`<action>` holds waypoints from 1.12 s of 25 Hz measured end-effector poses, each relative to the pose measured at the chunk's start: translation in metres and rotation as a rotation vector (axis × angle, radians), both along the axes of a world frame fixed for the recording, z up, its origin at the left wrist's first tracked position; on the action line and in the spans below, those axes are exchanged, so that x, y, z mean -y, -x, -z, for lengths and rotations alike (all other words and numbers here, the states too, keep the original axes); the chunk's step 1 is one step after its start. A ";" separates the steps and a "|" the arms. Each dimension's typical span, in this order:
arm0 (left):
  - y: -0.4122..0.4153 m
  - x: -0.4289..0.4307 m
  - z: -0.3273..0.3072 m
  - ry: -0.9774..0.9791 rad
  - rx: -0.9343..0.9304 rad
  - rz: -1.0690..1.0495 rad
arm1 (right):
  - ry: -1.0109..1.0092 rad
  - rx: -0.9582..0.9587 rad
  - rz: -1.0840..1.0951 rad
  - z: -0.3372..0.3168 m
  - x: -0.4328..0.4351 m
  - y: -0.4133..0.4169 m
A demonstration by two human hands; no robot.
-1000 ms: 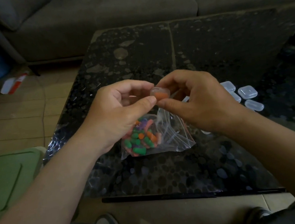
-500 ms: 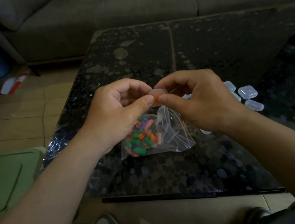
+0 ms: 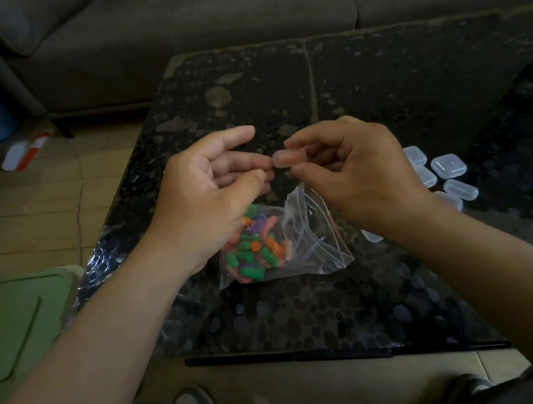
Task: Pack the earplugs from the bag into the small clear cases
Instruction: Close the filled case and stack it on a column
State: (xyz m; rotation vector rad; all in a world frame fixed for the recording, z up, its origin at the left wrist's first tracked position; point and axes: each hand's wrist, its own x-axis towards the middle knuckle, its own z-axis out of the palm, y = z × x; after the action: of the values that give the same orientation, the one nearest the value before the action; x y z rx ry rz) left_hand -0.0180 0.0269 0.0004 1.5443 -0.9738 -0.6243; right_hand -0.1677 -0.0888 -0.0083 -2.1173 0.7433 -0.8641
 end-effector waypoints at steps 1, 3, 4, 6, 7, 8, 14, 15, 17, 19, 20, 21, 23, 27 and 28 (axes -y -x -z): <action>-0.001 0.001 0.000 -0.011 -0.004 0.003 | -0.003 -0.011 0.009 0.002 0.001 -0.002; -0.005 0.002 0.002 -0.049 0.030 0.018 | -0.039 -0.052 0.017 0.004 0.004 -0.007; -0.007 0.003 0.003 -0.078 0.070 0.029 | -0.084 -0.069 0.008 0.005 0.005 -0.009; -0.010 0.006 0.004 -0.152 0.131 0.055 | -0.206 -0.073 -0.035 0.005 0.006 -0.010; -0.009 0.007 0.005 -0.199 0.131 0.077 | -0.254 -0.089 -0.053 0.006 0.006 -0.010; -0.008 0.008 0.007 -0.247 0.122 0.103 | -0.285 -0.124 -0.065 0.008 0.007 -0.009; 0.008 0.010 0.013 -0.509 0.399 0.291 | -0.313 -0.375 -0.114 0.015 0.007 -0.005; 0.010 0.012 0.013 -0.563 0.439 0.315 | -0.327 -0.407 -0.132 0.015 0.006 -0.005; 0.012 0.018 0.014 -0.610 0.474 0.341 | -0.338 -0.458 -0.155 0.015 0.005 -0.006; 0.015 0.023 0.014 -0.624 0.499 0.354 | -0.333 -0.487 -0.154 0.016 0.005 -0.008; 0.015 0.025 0.014 -0.629 0.513 0.359 | -0.335 -0.498 -0.150 0.016 0.005 -0.009; 0.016 0.026 0.015 -0.633 0.533 0.363 | -0.337 -0.505 -0.144 0.017 0.006 -0.009; 0.016 0.029 0.017 -0.641 0.577 0.366 | -0.331 -0.502 -0.139 0.017 0.008 -0.009; 0.015 0.035 0.019 -0.658 0.617 0.371 | -0.317 -0.507 -0.119 0.020 0.012 -0.006; 0.016 0.037 0.020 -0.655 0.625 0.373 | -0.321 -0.508 -0.109 0.020 0.013 -0.005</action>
State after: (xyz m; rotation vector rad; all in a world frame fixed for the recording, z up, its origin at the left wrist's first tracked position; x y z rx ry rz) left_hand -0.0342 -0.0097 -0.0194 2.2316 -1.6658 -0.7874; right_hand -0.1623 -0.1018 -0.0287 -2.0710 0.9373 -0.1235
